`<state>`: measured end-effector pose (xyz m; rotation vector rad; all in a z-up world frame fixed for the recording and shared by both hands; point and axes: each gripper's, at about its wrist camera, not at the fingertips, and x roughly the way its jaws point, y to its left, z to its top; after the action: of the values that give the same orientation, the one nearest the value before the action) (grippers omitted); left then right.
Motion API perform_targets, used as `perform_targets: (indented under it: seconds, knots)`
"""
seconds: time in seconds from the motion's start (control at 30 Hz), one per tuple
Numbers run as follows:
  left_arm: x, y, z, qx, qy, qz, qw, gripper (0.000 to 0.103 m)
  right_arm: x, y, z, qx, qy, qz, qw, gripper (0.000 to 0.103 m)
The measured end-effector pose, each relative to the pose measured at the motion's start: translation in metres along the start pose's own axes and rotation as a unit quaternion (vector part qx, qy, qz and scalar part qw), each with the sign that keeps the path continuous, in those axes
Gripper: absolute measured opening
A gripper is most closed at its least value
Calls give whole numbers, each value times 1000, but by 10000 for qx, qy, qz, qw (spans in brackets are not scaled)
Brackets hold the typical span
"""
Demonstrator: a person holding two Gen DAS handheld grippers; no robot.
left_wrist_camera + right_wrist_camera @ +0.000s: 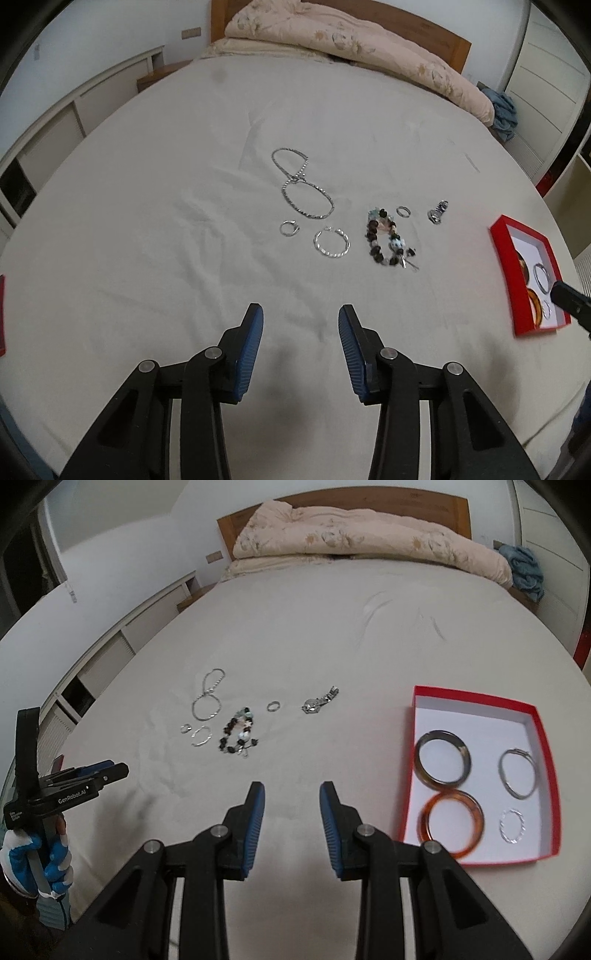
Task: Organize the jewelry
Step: 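Withdraw both tools and move toward the beaded bracelet and twisted hoop, then grasp the twisted silver hoop with the left tool while the right tool grasps the beaded bracelet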
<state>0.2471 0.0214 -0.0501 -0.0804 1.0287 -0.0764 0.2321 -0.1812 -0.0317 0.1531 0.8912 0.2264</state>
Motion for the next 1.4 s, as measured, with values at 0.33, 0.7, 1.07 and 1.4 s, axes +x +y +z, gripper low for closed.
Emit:
perform_targets:
  seconds: [0.33, 0.7, 1.07, 1.4]
  knots:
    - [60, 2, 28, -366, 214, -207, 9989, 37, 58, -11, 16, 84, 197, -18, 9998, 29]
    - [87, 7, 38, -568, 408, -310, 9971, 31, 95, -13, 28, 99, 305, 40, 9995, 29]
    - [100, 7, 43, -522, 484, -296, 9970, 13, 127, 12, 34, -72, 440, 381, 9983, 29]
    - [96, 13, 34, -532, 336, -358, 9974, 3, 152, 44, 42, -332, 592, 679, 9954, 29]
